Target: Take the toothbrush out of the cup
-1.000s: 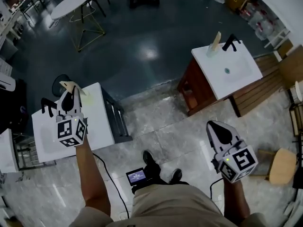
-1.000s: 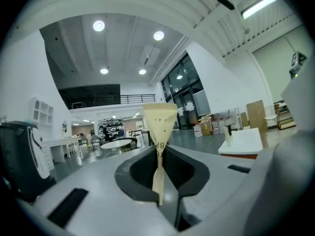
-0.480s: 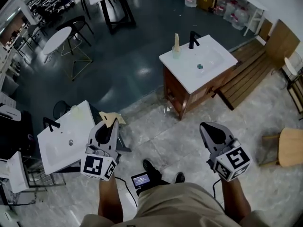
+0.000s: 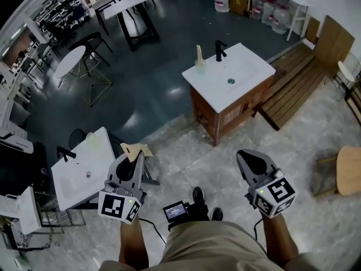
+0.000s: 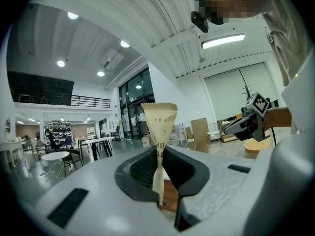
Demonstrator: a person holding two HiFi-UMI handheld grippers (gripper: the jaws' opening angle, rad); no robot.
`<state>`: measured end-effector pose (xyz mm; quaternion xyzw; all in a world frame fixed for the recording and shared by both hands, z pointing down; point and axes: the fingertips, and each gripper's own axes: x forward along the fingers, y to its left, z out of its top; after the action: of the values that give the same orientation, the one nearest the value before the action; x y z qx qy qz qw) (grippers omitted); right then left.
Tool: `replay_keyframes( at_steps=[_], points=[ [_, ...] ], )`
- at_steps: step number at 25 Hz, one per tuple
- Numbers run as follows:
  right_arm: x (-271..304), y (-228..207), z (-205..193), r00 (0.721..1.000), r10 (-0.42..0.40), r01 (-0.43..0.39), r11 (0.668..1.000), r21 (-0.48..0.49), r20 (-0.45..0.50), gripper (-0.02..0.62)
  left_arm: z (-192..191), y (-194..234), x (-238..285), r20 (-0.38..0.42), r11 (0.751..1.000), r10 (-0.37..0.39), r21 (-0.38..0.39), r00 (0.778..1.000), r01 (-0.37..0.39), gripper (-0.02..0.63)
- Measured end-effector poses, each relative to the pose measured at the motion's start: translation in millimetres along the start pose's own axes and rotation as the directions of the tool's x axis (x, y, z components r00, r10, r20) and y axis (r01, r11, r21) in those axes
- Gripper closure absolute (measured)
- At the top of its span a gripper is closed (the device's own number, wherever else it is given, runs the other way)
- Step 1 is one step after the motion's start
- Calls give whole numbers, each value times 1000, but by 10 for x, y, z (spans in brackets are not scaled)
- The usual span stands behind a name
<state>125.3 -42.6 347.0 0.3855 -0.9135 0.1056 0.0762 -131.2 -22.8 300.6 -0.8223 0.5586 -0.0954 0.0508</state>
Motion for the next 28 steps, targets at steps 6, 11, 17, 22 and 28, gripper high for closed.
replay_keyframes(
  at_steps=[6, 11, 17, 22, 28],
  points=[
    [229, -301, 23, 999, -51, 51, 999, 4, -4, 591, -14, 17, 487, 19, 997, -75, 9, 997, 75, 568],
    [577, -707, 165, 993, -116, 116, 993, 5, -14, 591, 25, 161, 1101, 48, 991, -136, 3, 990, 136, 568],
    [1146, -933, 354, 990, -142, 142, 990, 0, -3, 591, -16, 536, 1620, 70, 984, -180, 4, 981, 180, 568],
    [1589, -1083, 537, 986, -165, 165, 986, -17, 1, 591, -56, 863, 1969, 85, 978, -206, 8, 975, 206, 568],
    [2029, -1348, 607, 986, -168, 167, 986, -21, -16, 591, -147, 1168, 2311, 80, 980, -197, -13, 977, 199, 568]
  ],
)
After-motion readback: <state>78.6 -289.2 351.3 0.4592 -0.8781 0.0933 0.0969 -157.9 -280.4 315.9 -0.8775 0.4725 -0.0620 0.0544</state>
